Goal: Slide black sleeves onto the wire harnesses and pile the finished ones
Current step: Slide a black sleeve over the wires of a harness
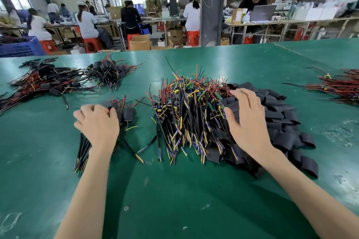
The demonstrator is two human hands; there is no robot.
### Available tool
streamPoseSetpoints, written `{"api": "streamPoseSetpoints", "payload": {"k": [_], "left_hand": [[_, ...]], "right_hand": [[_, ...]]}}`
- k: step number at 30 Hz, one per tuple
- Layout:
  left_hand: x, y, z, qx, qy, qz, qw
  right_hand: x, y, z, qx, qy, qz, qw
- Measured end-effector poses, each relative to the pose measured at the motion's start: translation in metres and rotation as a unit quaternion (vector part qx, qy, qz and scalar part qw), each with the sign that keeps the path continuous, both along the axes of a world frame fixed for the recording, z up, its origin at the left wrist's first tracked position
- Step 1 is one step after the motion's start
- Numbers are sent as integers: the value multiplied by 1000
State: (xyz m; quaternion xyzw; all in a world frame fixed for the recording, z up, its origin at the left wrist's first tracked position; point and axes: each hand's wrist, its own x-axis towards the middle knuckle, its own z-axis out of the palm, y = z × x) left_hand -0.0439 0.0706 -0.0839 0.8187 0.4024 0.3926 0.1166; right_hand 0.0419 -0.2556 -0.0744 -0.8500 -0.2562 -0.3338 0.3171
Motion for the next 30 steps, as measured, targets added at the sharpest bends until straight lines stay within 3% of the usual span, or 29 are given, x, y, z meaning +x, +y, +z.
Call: {"api": "streamPoseSetpoints", "payload": {"k": [3,10,13,16,20,22,26,28,30], "left_hand": [[1,8,-12,-36,40,33,998],[5,-17,11,10,-32,82,996],[27,-44,28,30,-47,-74,996],[64,-77,45,-23,-38,-242,969],[103,-99,58,-76,67,-260,960],[111,-103,62,-118,102,-270,950],[116,-101,71,-159,63,-305,937],[117,-102,76,-186,41,-322,928],[118,-106,79,-215,32,-325,920]], "right_hand": [[6,-4,-1,-11,38,-31,999],[27,-18,0,-61,107,-68,990],[38,-14,-1,-149,128,-56,979],[50,-12,4,-157,137,-32,978],[58,-19,27,-93,166,42,981],[49,-32,39,-109,223,115,962],[9,-67,51,-241,353,221,876],[-4,-74,48,-326,349,214,852],[-9,-70,40,-351,326,201,855]]}}
